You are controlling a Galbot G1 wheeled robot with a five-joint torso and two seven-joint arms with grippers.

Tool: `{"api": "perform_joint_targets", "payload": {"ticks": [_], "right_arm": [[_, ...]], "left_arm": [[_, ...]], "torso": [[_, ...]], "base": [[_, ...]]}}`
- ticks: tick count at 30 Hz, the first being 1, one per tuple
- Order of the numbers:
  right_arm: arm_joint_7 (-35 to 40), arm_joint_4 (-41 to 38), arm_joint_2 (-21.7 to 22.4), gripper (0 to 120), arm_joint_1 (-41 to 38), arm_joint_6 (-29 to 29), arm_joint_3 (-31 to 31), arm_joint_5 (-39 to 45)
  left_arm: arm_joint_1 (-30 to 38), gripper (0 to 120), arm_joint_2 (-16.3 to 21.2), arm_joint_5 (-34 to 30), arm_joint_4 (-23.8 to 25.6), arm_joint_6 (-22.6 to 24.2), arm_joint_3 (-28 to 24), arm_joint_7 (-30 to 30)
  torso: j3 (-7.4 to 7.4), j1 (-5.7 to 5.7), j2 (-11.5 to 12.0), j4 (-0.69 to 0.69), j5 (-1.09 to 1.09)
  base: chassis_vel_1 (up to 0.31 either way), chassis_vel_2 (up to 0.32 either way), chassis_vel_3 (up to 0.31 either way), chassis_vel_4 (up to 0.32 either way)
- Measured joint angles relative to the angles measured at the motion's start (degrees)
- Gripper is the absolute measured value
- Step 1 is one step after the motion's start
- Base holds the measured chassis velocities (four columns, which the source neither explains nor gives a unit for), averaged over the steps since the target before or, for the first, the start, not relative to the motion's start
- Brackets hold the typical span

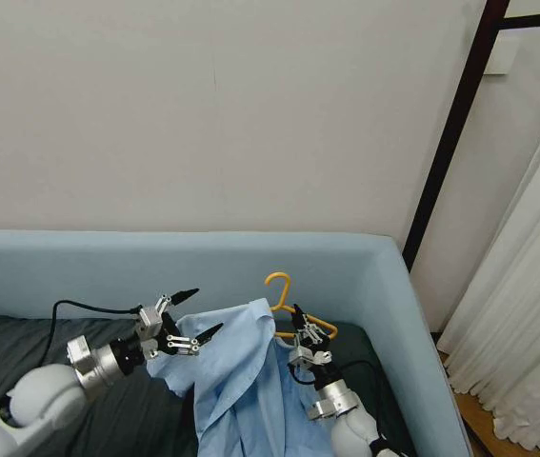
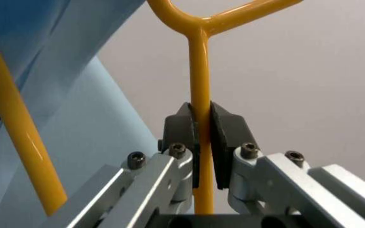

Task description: Pick up the clothes from the sofa and hang them on the clothes hanger.

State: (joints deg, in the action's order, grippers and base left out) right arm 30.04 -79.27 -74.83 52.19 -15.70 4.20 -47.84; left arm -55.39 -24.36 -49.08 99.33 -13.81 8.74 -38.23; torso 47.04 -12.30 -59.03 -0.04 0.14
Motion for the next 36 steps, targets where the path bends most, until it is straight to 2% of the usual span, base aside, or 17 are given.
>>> {"api": "perform_joint_targets", "payload": {"ticks": [2,4,6,10,11,15,18,22,25,26,31,32,36], "right_arm": [[0.0,0.0,-0.1,5,-0.1,-0.1,0.4,-0.4],[0.0,-0.7,-0.1,5,0.3,-0.4,1.2,-1.5],[0.0,-0.9,-0.1,5,0.6,-0.6,1.2,-1.8],[0.4,-1.7,-0.5,5,1.9,-1.2,1.0,-3.9],[0.4,-1.7,-0.5,5,1.9,-1.2,1.0,-3.9],[0.6,-1.9,-0.5,5,2.7,-1.9,1.0,-5.9],[0.6,-1.9,-0.6,5,3.0,-2.1,0.9,-6.7],[0.6,-1.7,-0.9,5,3.0,-2.1,0.9,-7.5],[0.6,-1.4,-1.1,5,2.7,-2.1,1.3,-8.0],[0.6,-1.4,-1.1,5,2.7,-2.1,1.3,-8.0],[0.6,-0.9,-1.4,5,2.4,-2.1,1.9,-8.3],[0.6,-0.9,-1.4,5,2.4,-2.1,1.9,-8.3],[0.7,-0.7,-1.4,5,2.1,-2.1,2.2,-8.6]], "left_arm": [[0.5,100,0.4,-0.1,-0.7,0.7,-0.2,-1.7],[3.4,100,1.1,-0.6,-4.4,4.3,-1.7,-8.6],[4.4,100,1.0,-0.7,-5.6,5.5,-2.2,-10.7],[9.4,100,-1.5,-0.8,-11.3,12.9,-3.8,-21.5],[9.4,100,-1.5,-0.8,-11.3,12.9,-3.8,-21.5],[12.0,100,-3.0,-0.6,-13.6,16.7,-5.4,-27.8],[12.9,99,-3.6,0.2,-13.8,17.4,-6.5,-28.8],[14.5,90,-4.5,1.1,-13.8,17.9,-8.4,-28.6],[15.4,76,-5.0,2.4,-13.7,18.2,-9.2,-28.3],[15.4,76,-5.0,2.4,-13.7,18.2,-9.2,-28.3],[15.1,53,-5.1,4.9,-14.0,18.3,-9.2,-28.5],[15.1,53,-5.1,4.9,-14.0,18.3,-9.2,-28.5],[14.9,36,-5.1,6.0,-14.0,18.3,-9.0,-29.1]], "torso": [[0.0,0.0,0.0,0.02,0.0],[0.0,0.0,0.0,0.0,0.0],[0.0,0.0,0.0,-0.02,0.0],[0.0,0.0,0.0,-0.04,0.0],[0.0,0.0,0.0,-0.04,0.0],[0.0,0.0,0.0,-0.04,0.01],[0.0,0.0,0.0,-0.03,0.02],[0.0,0.0,0.0,-0.03,0.01],[0.0,0.01,0.0,-0.04,0.02],[0.0,0.01,0.0,-0.04,0.02],[0.0,0.01,0.0,-0.02,0.02],[0.0,0.01,0.0,-0.02,0.02],[0.0,0.01,0.0,-0.03,0.02]], "base": [[0.0,0.0,0.0,0.0],[0.0,0.0,0.0,0.0],[0.0,0.0,0.0,0.0],[0.0,0.0,0.0,0.0],[0.0,0.0,0.0,0.0],[0.0,0.0,0.0,0.0],[0.0,0.0,0.0,0.0],[0.0,0.0,0.0,0.0],[0.0,0.0,0.0,0.0],[0.0,0.0,0.0,0.0],[0.0,0.0,0.0,0.0],[0.0,0.0,0.0,0.0],[0.0,0.0,0.0,0.0]]}}
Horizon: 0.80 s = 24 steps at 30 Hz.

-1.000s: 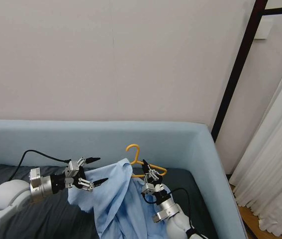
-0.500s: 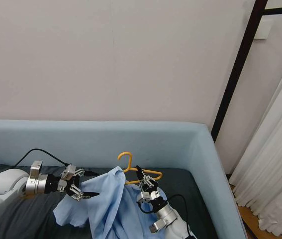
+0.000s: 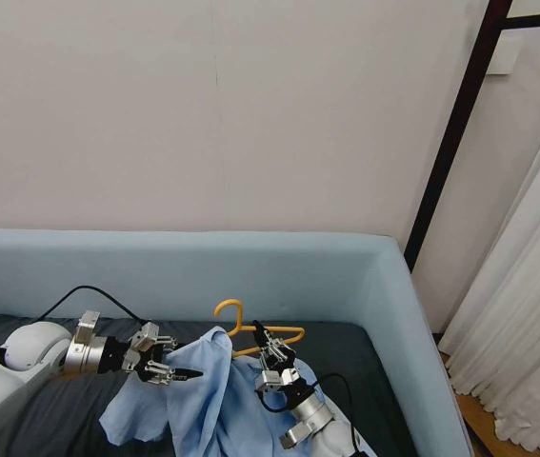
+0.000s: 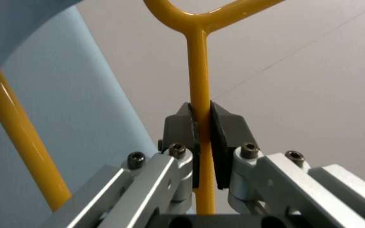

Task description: Pick up the clothes from the sofa and hang them on the clothes hanger.

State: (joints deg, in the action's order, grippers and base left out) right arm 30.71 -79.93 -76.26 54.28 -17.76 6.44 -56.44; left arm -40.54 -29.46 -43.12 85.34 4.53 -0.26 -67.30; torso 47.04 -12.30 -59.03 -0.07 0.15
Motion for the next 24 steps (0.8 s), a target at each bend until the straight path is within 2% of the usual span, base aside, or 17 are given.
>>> {"api": "perform_joint_targets", "payload": {"ticks": [1,2,7,19,22,23,24], "right_arm": [[0.0,0.0,0.0,5,0.0,0.0,0.1,-0.1],[0.0,0.0,0.0,5,0.0,0.0,0.1,-0.1],[0.2,-0.4,0.0,5,0.0,0.0,0.5,-0.7],[0.0,-1.3,1.4,5,0.5,-0.1,1.8,1.0],[-0.5,-1.7,2.2,15,0.5,0.0,2.2,3.1],[-0.5,-1.7,2.2,15,0.5,0.0,2.2,3.1],[-0.5,-1.8,2.4,22,0.5,-0.2,2.3,3.5]], "left_arm": [[0.0,32,0.0,0.2,0.0,0.0,0.0,-0.2],[0.0,32,0.0,0.2,0.0,0.0,0.0,-0.2],[-1.0,9,0.0,1.3,0.4,-0.2,1.2,-0.6],[-2.6,6,-0.4,4.1,-0.6,-1.9,3.2,-0.2],[-2.7,6,-0.6,4.7,-1.0,-2.1,3.4,-0.1],[-2.7,6,-0.6,4.7,-1.0,-2.1,3.4,-0.1],[-2.7,4,-0.6,4.8,-1.1,-2.1,3.4,-0.1]], "torso": [[0.0,0.0,0.0,0.0,0.0],[0.0,0.0,0.0,0.0,0.0],[0.0,0.0,0.0,-0.01,0.0],[0.0,0.0,0.0,0.0,0.0],[0.0,0.0,0.0,0.0,0.01],[0.0,0.0,0.0,0.0,0.01],[0.0,0.0,0.0,-0.01,-0.02]], "base": [[0.0,0.0,0.0,0.0],[0.0,0.0,0.0,0.0],[0.0,0.0,0.0,0.0],[0.0,0.0,0.0,0.0],[0.0,0.0,0.0,0.0],[0.0,0.0,0.0,0.0],[0.0,0.0,0.0,0.0]]}}
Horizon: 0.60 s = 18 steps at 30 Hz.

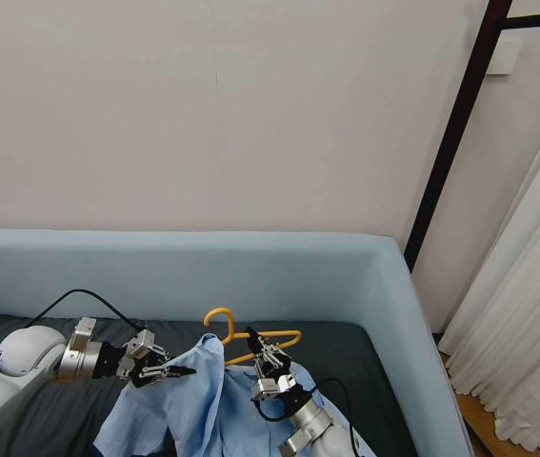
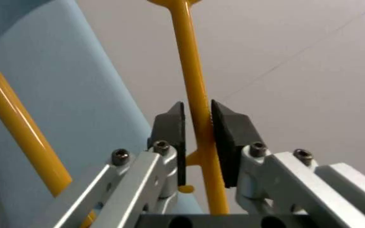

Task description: Pick up the clothes from the sofa and hang them on the clothes hanger.

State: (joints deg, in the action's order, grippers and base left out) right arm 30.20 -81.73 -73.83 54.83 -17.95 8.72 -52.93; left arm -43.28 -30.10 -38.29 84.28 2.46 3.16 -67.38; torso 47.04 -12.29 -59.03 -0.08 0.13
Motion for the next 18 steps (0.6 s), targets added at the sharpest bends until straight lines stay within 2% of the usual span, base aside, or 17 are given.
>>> {"api": "perform_joint_targets", "payload": {"ticks": [2,3,6,8,9,10,13,14,16,18], "right_arm": [[-0.1,-0.1,0.2,30,0.2,-0.8,0.1,0.8],[-0.1,-0.1,0.2,30,0.2,-0.8,0.1,0.8],[-1.5,-1.2,1.4,43,0.8,-3.8,0.3,5.1],[-3.8,-3.5,2.8,53,1.9,-6.6,0.9,12.6],[-3.8,-3.5,2.8,53,1.9,-6.6,0.9,12.6],[-5.6,-5.1,3.7,56,2.5,-7.9,1.2,16.5],[-13.9,-9.9,6.4,71,4.5,-11.8,1.5,29.1],[-13.9,-9.9,6.4,71,4.5,-11.8,1.5,29.1],[-19.5,-11.7,7.6,79,5.6,-13.9,1.1,36.9],[-23.2,-12.6,8.9,88,6.5,-13.5,1.3,45.0]], "left_arm": [[0.0,4,-0.1,0.1,-0.1,0.0,0.0,0.0],[0.0,4,-0.1,0.1,-0.1,0.0,0.0,0.0],[0.4,4,-0.4,0.2,-0.6,-0.1,0.0,0.0],[1.1,4,-0.8,0.4,-1.2,-0.1,0.0,0.1],[1.1,4,-0.8,0.4,-1.2,-0.1,0.0,0.1],[1.4,4,-0.9,0.6,-1.6,-0.2,-0.1,0.2],[1.9,4,-1.3,1.1,-2.4,-0.5,-0.3,0.5],[1.9,4,-1.3,1.1,-2.4,-0.5,-0.3,0.5],[2.4,4,-1.6,1.6,-3.2,-0.7,-0.5,0.5],[3.0,4,-1.8,1.9,-3.9,-1.0,-0.7,0.5]], "torso": [[0.0,0.0,0.0,0.0,0.03],[0.0,0.0,0.0,0.0,0.03],[0.0,0.0,0.0,0.01,0.02],[0.01,0.0,0.0,0.01,0.03],[0.01,0.0,0.0,0.01,0.03],[0.01,0.0,0.0,0.0,0.02],[0.01,0.0,0.0,0.0,0.02],[0.01,0.0,0.0,0.0,0.02],[0.0,0.0,0.0,0.01,0.03],[0.0,0.0,0.0,0.0,0.02]], "base": [[0.0,0.0,0.0,0.0],[0.0,0.0,0.0,0.0],[0.0,0.0,0.0,0.0],[0.0,0.0,0.0,0.0],[0.0,0.0,0.0,0.0],[0.0,0.0,0.0,0.0],[0.0,0.0,0.0,0.0],[0.0,0.0,0.0,0.0],[0.0,0.0,0.0,0.0],[0.0,0.0,0.0,0.0]]}}
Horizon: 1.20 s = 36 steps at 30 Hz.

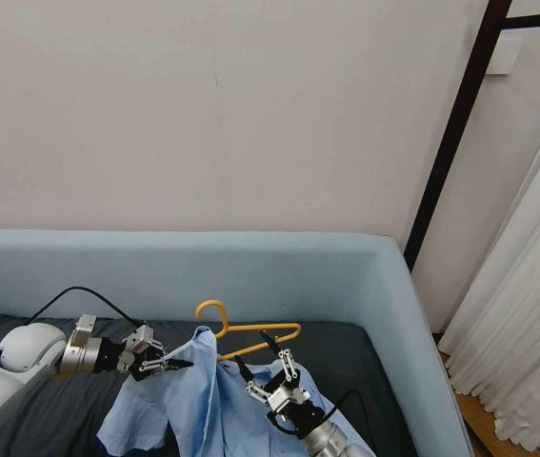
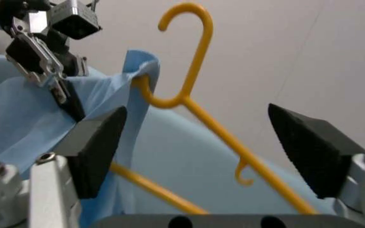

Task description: Pick up the clothes from the sofa and hang them on the clothes hanger.

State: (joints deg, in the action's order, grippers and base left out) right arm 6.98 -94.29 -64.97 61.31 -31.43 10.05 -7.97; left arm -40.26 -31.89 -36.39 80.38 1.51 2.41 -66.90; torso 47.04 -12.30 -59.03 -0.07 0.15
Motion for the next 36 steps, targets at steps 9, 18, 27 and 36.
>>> {"api": "perform_joint_targets", "payload": {"ticks": [9,18,27,36], "right_arm": [[1.0,0.5,2.0,100,-0.5,19.8,2.1,35.2],[1.6,4.6,0.2,100,-5.6,34.7,-1.1,53.1],[-8.2,12.4,-1.1,100,-12.1,49.0,-6.1,56.3],[-23.9,22.7,-2.0,99,-18.7,53.2,-8.2,47.8]], "left_arm": [[0.2,2,0.4,0.6,-0.4,-1.0,-0.1,0.0],[-1.5,2,2.2,0.9,1.1,-1.2,1.3,-0.5],[-2.4,2,2.1,2.0,1.1,-1.5,1.1,-0.5],[-3.1,2,2.4,2.2,1.6,-1.6,1.3,-0.5]], "torso": [[0.0,0.0,0.0,0.0,0.0],[0.0,0.0,0.0,0.01,0.01],[0.0,-0.01,0.0,0.0,-0.01],[0.0,-0.01,0.0,0.0,0.0]], "base": [[0.0,0.0,0.0,0.0],[0.0,0.0,0.0,0.0],[0.0,0.0,0.0,0.0],[0.0,0.0,0.0,0.0]]}}
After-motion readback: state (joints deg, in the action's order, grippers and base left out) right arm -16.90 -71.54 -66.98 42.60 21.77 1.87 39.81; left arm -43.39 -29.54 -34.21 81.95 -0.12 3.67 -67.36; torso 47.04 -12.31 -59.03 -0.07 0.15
